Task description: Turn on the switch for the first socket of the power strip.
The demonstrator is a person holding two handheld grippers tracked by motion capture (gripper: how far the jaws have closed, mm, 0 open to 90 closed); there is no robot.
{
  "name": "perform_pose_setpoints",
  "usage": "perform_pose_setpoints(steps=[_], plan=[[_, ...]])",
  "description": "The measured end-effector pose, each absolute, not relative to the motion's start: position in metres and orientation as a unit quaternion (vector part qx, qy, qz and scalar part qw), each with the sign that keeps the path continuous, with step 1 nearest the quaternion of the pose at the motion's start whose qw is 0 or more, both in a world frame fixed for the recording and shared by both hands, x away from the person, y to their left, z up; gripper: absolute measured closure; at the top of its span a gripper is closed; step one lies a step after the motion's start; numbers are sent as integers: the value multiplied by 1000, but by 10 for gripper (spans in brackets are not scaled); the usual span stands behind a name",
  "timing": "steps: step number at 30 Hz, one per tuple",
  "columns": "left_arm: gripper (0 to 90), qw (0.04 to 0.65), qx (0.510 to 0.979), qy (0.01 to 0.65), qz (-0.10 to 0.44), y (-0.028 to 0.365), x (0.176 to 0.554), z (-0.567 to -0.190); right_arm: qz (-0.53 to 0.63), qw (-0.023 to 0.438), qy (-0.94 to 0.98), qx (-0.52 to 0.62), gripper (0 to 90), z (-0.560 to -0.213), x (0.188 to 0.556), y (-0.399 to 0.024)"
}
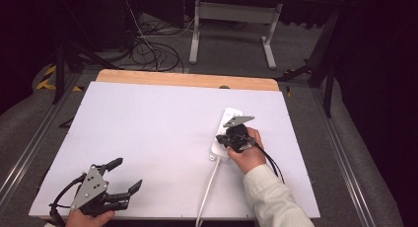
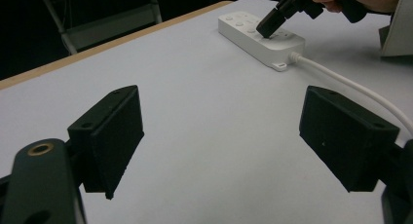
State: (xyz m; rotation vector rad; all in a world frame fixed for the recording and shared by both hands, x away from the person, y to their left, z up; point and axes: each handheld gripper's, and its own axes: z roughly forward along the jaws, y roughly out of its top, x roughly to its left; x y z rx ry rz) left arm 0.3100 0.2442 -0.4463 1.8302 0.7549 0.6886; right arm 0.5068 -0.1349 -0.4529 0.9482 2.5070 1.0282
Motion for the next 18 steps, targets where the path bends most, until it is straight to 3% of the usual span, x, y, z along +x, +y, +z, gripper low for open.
perform_pose_setpoints(steps=[18], plan=[[169, 499, 757, 312, 284, 243, 310, -447, 341, 159, 868, 325, 900, -455, 504, -130]])
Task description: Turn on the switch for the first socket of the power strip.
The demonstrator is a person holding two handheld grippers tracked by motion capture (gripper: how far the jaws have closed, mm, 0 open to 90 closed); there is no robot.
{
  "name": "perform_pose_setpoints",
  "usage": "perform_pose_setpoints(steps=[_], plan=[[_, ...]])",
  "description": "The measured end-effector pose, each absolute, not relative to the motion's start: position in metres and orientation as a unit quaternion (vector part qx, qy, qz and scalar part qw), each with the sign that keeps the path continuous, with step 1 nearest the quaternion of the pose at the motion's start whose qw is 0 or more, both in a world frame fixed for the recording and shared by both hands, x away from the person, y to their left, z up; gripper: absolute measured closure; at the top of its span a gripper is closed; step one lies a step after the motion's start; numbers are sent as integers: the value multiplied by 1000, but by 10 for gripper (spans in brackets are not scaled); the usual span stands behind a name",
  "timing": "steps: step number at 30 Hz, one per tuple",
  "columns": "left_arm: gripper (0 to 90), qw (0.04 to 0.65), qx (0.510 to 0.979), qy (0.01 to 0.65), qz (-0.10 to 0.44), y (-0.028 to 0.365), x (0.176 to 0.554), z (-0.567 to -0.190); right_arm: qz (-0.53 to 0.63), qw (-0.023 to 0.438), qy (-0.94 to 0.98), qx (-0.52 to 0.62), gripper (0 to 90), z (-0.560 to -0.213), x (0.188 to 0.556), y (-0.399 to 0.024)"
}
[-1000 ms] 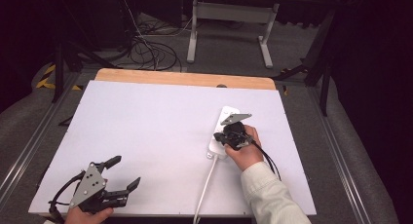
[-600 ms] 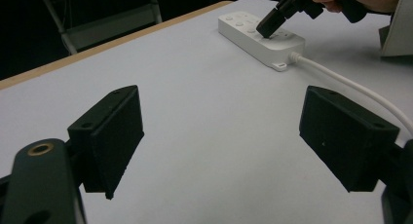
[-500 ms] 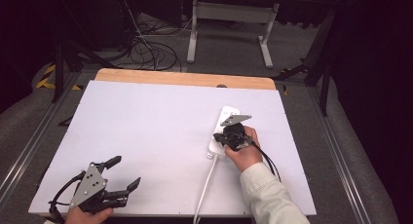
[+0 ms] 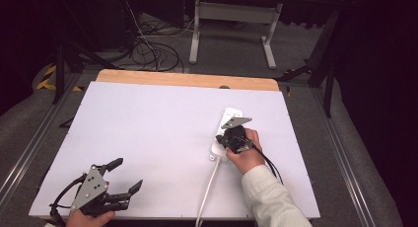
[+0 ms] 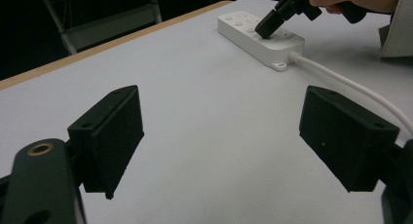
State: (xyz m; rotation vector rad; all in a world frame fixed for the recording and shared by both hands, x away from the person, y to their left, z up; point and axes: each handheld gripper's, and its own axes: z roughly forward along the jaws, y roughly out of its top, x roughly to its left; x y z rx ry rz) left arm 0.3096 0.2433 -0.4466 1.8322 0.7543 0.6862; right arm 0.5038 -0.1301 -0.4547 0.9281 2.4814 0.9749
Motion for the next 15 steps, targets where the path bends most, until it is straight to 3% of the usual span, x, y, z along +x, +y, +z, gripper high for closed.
perform_pose_setpoints(steps=[15], plan=[[169, 499, 757, 312, 284, 243, 309, -447, 343, 152, 867, 328, 900, -457, 505, -131]])
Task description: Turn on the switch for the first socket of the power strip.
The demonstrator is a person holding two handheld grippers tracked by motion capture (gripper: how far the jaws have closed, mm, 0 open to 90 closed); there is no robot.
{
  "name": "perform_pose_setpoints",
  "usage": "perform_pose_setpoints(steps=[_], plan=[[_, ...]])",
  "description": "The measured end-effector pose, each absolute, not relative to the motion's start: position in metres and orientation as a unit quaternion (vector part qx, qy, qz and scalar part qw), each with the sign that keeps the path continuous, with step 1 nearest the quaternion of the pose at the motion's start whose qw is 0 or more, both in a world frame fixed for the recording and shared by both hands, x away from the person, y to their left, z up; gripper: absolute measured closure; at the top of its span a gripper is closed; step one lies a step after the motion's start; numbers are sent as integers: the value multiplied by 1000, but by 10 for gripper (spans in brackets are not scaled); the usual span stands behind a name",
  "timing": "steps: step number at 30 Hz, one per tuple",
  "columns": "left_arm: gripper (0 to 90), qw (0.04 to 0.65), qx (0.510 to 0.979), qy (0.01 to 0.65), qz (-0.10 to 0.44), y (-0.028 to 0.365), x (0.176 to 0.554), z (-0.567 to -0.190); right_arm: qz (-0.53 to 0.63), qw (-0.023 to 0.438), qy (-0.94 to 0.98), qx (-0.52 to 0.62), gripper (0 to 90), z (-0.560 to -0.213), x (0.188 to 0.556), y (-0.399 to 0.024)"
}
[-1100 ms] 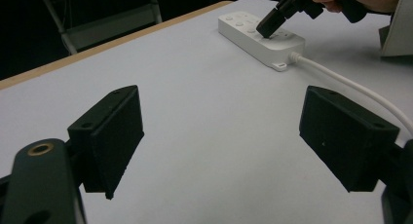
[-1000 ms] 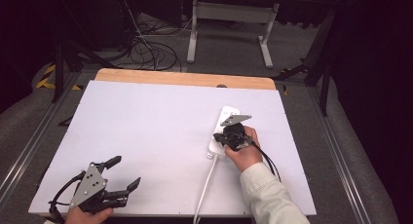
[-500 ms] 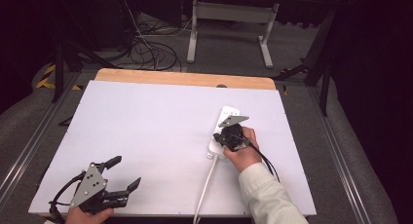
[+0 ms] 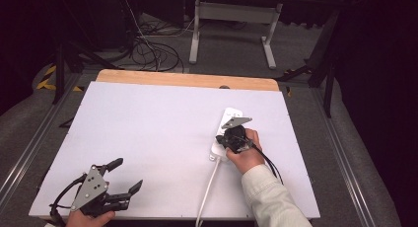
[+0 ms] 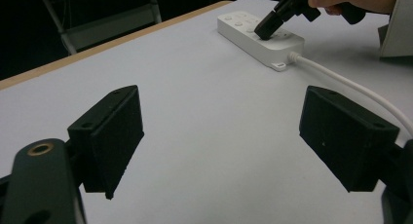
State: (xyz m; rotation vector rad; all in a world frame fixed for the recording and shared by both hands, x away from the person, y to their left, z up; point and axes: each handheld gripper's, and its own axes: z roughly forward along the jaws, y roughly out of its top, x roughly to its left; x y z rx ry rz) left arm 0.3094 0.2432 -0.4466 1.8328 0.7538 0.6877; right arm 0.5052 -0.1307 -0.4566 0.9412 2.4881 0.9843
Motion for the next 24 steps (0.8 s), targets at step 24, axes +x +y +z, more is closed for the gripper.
perform_pose_setpoints(steps=[24], plan=[[168, 498, 756, 314, 287, 245, 311, -446, 416, 180, 839, 299, 900, -418, 489, -134]])
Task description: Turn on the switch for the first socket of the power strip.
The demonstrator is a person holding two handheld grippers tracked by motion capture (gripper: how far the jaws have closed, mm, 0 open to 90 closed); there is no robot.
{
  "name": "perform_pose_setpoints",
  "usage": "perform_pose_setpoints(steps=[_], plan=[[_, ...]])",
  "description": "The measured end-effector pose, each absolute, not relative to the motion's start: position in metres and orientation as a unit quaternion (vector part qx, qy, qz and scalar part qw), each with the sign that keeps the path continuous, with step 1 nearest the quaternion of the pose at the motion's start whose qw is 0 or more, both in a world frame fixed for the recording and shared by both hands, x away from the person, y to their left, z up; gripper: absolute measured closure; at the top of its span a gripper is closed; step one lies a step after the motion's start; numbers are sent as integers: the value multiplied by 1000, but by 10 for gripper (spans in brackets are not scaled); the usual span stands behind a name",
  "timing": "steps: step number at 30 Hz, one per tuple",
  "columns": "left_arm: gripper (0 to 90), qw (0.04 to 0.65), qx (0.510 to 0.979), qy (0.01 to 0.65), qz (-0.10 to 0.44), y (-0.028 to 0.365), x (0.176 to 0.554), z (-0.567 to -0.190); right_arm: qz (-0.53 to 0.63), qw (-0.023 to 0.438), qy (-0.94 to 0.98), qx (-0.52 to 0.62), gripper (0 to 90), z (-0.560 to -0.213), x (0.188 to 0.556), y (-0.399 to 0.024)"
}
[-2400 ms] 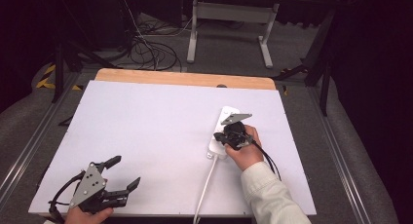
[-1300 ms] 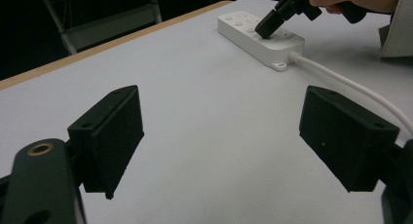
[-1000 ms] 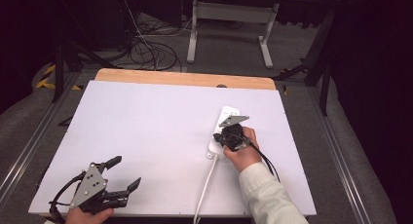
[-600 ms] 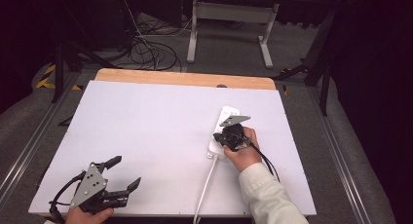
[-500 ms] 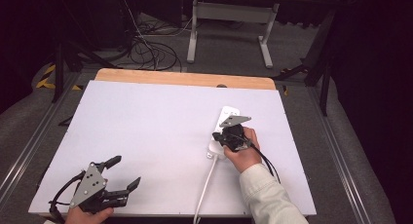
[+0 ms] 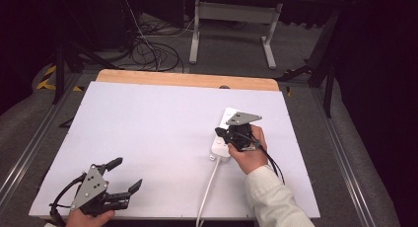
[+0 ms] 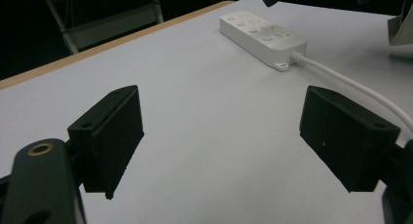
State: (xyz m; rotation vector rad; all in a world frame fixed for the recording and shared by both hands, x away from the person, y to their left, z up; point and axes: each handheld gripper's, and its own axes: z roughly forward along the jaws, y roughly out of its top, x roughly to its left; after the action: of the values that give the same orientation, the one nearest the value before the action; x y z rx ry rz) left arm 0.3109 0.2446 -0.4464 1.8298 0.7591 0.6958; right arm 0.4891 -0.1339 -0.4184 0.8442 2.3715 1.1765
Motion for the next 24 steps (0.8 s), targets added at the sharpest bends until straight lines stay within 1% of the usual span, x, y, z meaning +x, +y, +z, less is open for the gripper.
perform_pose_setpoints(steps=[12, 13, 15, 16, 17, 18, 19, 24], plan=[[168, 500, 755, 317, 281, 244, 311, -447, 426, 182, 839, 286, 900, -412, 484, -134], [167, 498, 756, 315, 284, 245, 311, -447, 428, 180, 839, 283, 850, -411, 484, -134], [168, 500, 755, 318, 281, 244, 311, -447, 435, 175, 838, 281, 706, -408, 484, -136], [168, 499, 756, 317, 281, 244, 311, -447, 435, 178, 836, 281, 675, -407, 483, -136], [168, 498, 757, 315, 282, 244, 311, -447, 435, 178, 836, 281, 675, -407, 483, -136], [168, 499, 756, 317, 281, 244, 311, -447, 438, 186, 833, 282, 607, -405, 481, -137], [168, 500, 755, 318, 281, 244, 311, -447, 438, 186, 833, 282, 607, -405, 481, -137], [168, 500, 755, 319, 281, 244, 311, -447, 442, 204, 827, 282, 441, -399, 476, -141]])
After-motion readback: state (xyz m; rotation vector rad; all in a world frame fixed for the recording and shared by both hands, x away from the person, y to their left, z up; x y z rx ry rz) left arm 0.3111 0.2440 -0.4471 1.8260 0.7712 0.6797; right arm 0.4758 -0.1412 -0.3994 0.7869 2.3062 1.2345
